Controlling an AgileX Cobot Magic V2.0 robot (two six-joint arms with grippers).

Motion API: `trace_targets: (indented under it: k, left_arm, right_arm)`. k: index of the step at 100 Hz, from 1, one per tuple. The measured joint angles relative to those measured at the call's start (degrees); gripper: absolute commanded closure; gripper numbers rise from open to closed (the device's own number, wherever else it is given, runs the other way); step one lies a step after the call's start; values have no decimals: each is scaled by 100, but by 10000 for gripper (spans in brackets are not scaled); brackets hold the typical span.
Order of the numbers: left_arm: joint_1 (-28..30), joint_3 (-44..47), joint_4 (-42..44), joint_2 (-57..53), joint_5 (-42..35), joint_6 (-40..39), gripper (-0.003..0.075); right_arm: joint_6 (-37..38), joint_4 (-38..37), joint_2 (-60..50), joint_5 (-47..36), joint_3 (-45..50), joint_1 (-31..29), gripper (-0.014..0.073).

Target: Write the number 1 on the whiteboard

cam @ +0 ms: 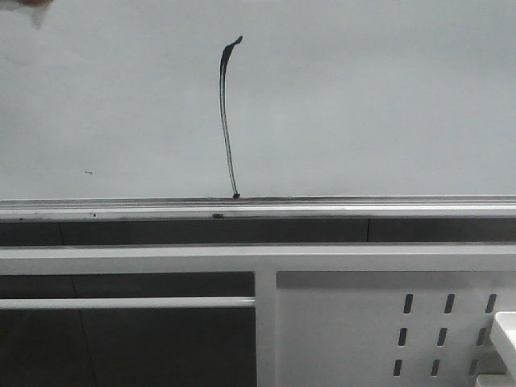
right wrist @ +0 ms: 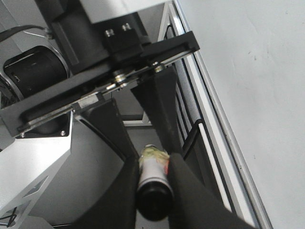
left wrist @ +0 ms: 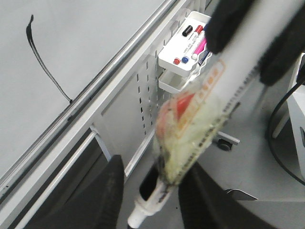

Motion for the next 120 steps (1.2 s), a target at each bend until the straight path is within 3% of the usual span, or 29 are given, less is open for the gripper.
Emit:
trace_targets:
  k: [16, 33, 40, 47, 59, 64, 69, 77, 88, 101, 120]
  left_arm:
    - [-23, 0, -9, 0, 12, 111, 737]
    - [-44, 0, 53, 0, 36, 264, 740]
    - [-49, 0, 65, 0, 36, 288, 740]
    - [-49, 0, 65, 0, 36, 298, 740]
    - [-49, 0, 21, 0, 36, 286, 740]
    - [-49, 0, 21, 0, -9, 248, 740]
    - [-49, 12, 12, 0, -115, 205, 740]
    - [-49, 134, -65, 0, -526, 166, 740]
    - [-49, 462, -431, 0, -1641, 60, 740]
    - [-37, 906, -1045, 135, -3108, 1, 740]
    - [-37, 1159, -1744, 979, -4643, -11, 740]
  right_arm:
    - [0, 0, 0, -24, 0, 0, 671]
    - [22, 14, 4, -24, 0, 0, 669]
    - [22, 20, 13, -34, 0, 0, 625]
    - [22, 28, 13, -34, 0, 0, 500]
    - [22, 15, 18, -90, 0, -11, 141]
    - [22, 15, 18, -100, 0, -11, 43]
    - [22, 15, 4, -100, 0, -11, 6]
    - [22, 15, -123, -65, 0, -11, 43]
    - [22, 15, -510, 104, 0, -148, 230]
    - [22, 36, -1243, 230, 108, -519, 670]
    - [22, -187, -2484, 278, 765, -1290, 662]
